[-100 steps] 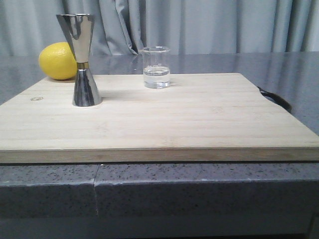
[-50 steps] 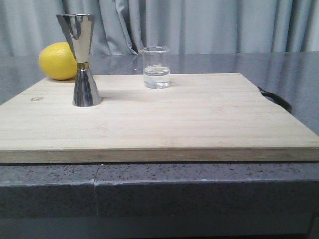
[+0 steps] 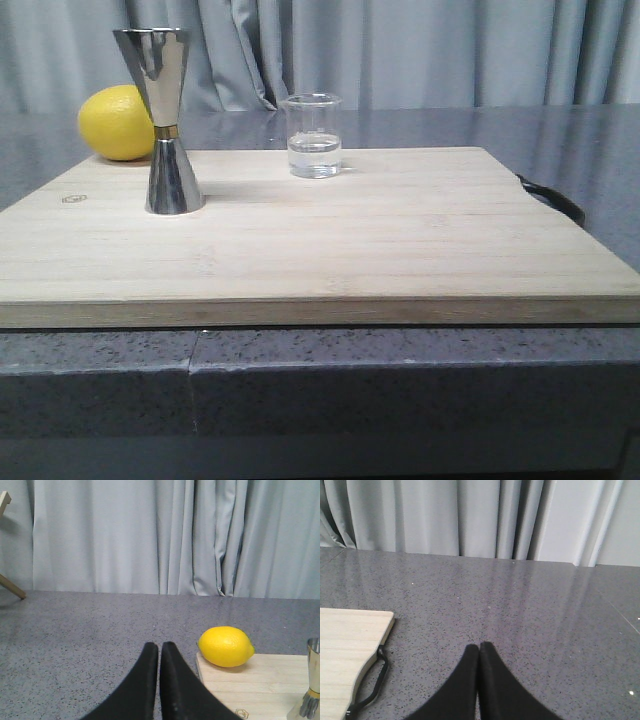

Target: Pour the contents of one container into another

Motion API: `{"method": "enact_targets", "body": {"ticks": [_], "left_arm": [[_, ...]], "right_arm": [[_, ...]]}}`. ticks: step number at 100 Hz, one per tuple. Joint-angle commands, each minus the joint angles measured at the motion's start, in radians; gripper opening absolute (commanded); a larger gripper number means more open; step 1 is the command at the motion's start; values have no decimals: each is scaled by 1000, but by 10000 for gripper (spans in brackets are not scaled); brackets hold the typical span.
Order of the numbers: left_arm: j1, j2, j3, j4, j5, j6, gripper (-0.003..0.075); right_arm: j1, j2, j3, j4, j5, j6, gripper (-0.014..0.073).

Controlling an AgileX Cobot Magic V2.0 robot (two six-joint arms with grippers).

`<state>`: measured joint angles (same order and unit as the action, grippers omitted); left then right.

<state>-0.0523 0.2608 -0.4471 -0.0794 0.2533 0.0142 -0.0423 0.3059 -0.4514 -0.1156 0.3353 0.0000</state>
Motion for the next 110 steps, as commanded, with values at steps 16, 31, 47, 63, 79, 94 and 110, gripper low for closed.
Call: {"method": "enact_targets", "body": {"ticks": [16,31,47,63,79,94,110], "left_arm": [[-9,17,-33,-6,-79,-3,-19],[-9,17,-33,-6,-79,-3,-19],[-9,17,-33,-6,-87,-3,-19],[-9,17,-33,-6,-87,-3,106],[-9,17,-33,-8,-87,-3,471],[-9,17,-33,-13,-87,-3,555],[-9,17,-33,-13,-87,-3,523]], "right_arm": [[-7,18,-35,-2,-86,-6,-50],[-7,18,-35,-2,-86,-6,-50],[-7,18,-35,0,-84,0,-50],[-7,18,-35,8,-84,0,65],[-8,18,-35,8,-84,0,454],[-8,18,-35,8,-84,0,603],[-8,18,-35,8,-84,0,598]]}}
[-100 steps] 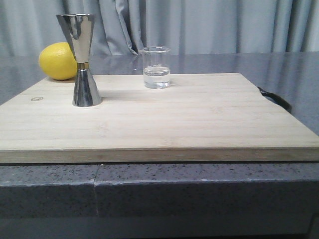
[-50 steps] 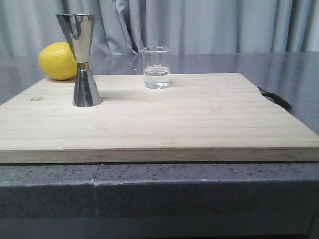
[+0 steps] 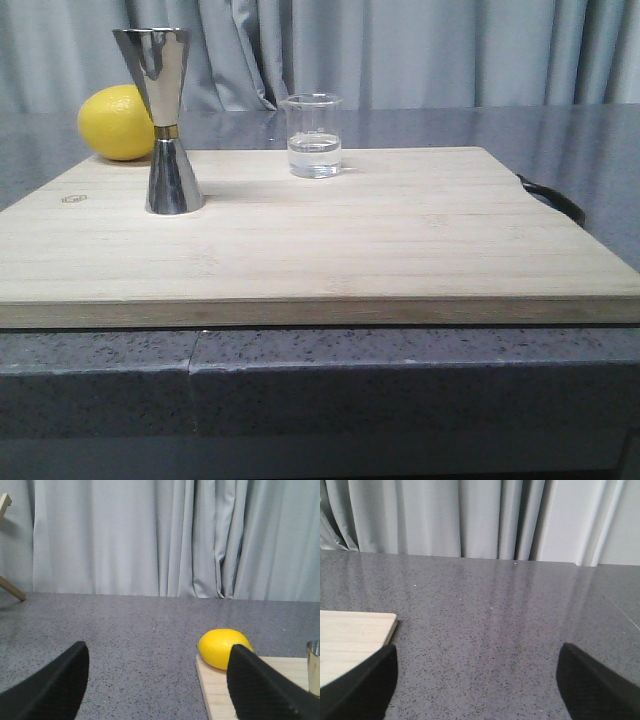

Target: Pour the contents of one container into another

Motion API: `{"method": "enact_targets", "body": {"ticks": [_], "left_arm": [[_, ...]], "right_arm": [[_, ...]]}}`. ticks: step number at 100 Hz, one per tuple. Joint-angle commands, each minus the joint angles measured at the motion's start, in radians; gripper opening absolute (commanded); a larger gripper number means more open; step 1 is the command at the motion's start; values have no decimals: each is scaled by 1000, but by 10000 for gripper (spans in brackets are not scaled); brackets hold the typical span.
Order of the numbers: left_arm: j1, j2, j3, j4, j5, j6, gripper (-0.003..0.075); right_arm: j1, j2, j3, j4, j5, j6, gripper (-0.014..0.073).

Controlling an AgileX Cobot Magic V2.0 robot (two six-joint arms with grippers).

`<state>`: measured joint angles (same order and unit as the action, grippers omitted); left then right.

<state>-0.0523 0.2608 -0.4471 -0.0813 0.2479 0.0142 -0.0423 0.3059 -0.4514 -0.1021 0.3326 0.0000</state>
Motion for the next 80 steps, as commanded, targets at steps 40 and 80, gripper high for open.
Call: {"method": "enact_targets", "body": {"ticks": [40,80], "left_arm": [[-9,19,-33,-11,-82,-3,449],[-9,257,-245,-11,241,0,449]], "right_arm": [[-8,18,-35,-5,-89,0,598],[-8,108,-149,53,97,0,598]]}}
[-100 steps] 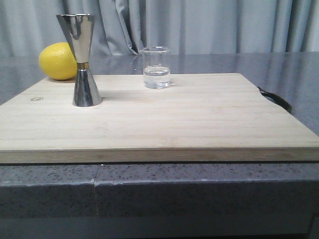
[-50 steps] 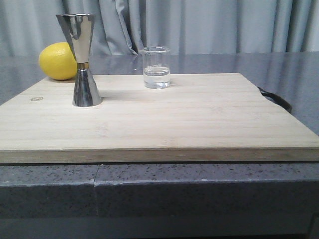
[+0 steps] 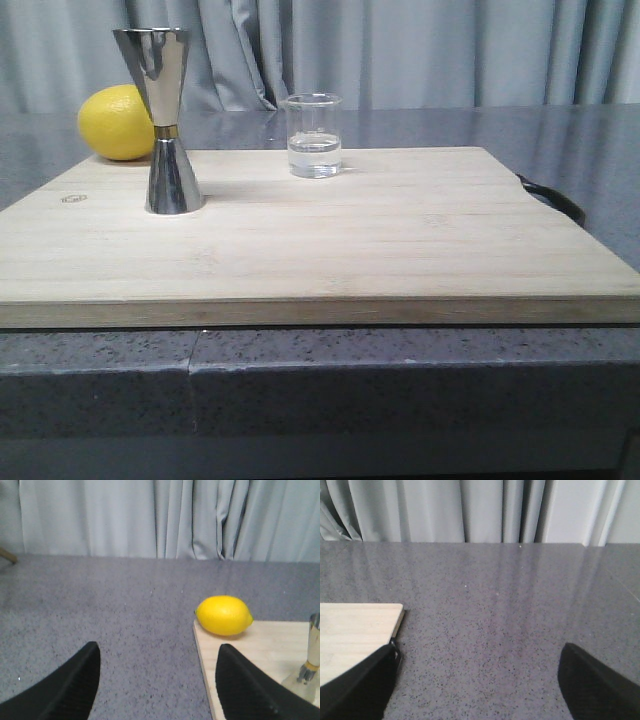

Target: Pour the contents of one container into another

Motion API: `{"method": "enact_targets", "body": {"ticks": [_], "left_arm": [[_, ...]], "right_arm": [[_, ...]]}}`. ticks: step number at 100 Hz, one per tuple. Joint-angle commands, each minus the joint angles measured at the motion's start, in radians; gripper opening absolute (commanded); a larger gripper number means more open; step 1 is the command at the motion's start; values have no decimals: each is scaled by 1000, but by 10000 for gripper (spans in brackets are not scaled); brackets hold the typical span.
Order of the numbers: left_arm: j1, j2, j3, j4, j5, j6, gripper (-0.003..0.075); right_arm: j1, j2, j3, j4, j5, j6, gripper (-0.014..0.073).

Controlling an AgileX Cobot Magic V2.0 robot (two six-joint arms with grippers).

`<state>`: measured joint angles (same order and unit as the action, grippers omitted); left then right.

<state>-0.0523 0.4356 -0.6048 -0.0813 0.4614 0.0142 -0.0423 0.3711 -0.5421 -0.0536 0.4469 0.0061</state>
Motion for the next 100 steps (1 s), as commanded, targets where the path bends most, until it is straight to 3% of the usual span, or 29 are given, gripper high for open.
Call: {"method": "enact_targets", "body": {"ticks": [1,25,56,82,100], "left_arm": [[-9,89,-92,-11,44,4,449],[-9,313,-188,-32,196,107,448],[-7,564,-232,-345,206,421,448],[29,718,-266,-752,237,864,448],[125,806,-266,-1042,375,1229,448]], "right_arm": [[-8,46,-61,4,-15,-6,598],[-8,90,-75,4,-21,-6,598],[-8,90,-75,4,-23,-6,598],[-8,90,-75,4,-21,-6,598],[-8,90,-75,4,-17,-6,597]]}}
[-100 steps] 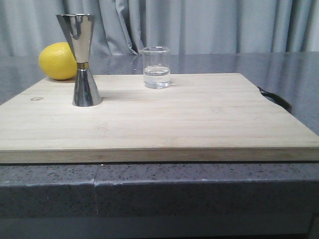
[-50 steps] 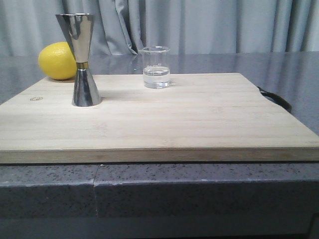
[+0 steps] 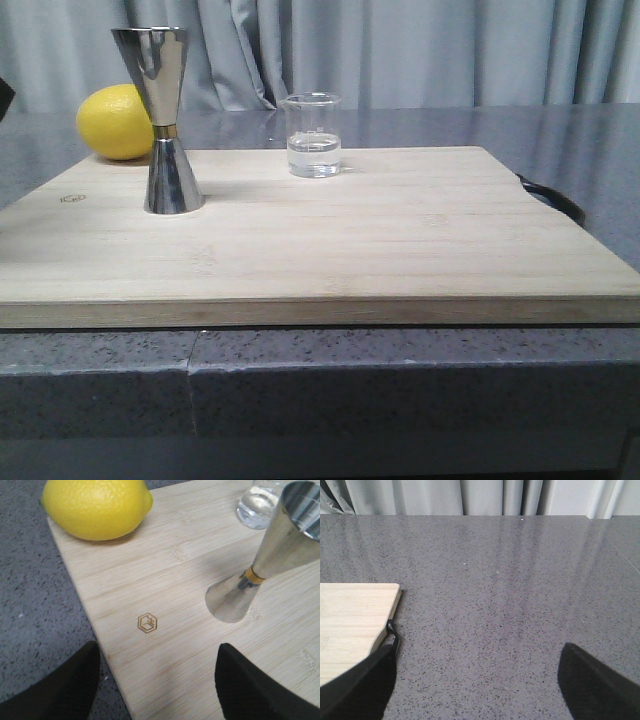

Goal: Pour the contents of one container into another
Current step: 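Move the open left gripper toward the steel jigger's upper cup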

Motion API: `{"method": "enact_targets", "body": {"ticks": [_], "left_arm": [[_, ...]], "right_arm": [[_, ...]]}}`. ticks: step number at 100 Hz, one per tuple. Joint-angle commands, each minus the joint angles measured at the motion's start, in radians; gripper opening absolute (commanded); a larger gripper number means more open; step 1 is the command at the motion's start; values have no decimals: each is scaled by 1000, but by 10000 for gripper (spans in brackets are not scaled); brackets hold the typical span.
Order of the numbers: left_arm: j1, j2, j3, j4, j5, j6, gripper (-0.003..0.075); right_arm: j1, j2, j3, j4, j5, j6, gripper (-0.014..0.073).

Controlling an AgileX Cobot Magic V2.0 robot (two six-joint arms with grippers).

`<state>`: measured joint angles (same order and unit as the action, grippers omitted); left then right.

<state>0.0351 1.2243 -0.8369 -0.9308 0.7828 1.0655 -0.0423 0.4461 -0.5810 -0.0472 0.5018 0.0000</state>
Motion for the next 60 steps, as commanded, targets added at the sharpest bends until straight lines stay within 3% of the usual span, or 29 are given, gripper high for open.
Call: {"method": "enact_targets", "body": {"ticks": [1,22,60], "left_arm": [[45,20,-34,-214,68,205,448],[89,122,-34,-430,274,537,448],[89,254,-34,-544,437,837,448]], "right_arm": [[-8,15,-36,-2,-72,0,597],[-8,15,-34,-2,-70,0,597],[-8,15,-34,-2,-70,0,597]]}}
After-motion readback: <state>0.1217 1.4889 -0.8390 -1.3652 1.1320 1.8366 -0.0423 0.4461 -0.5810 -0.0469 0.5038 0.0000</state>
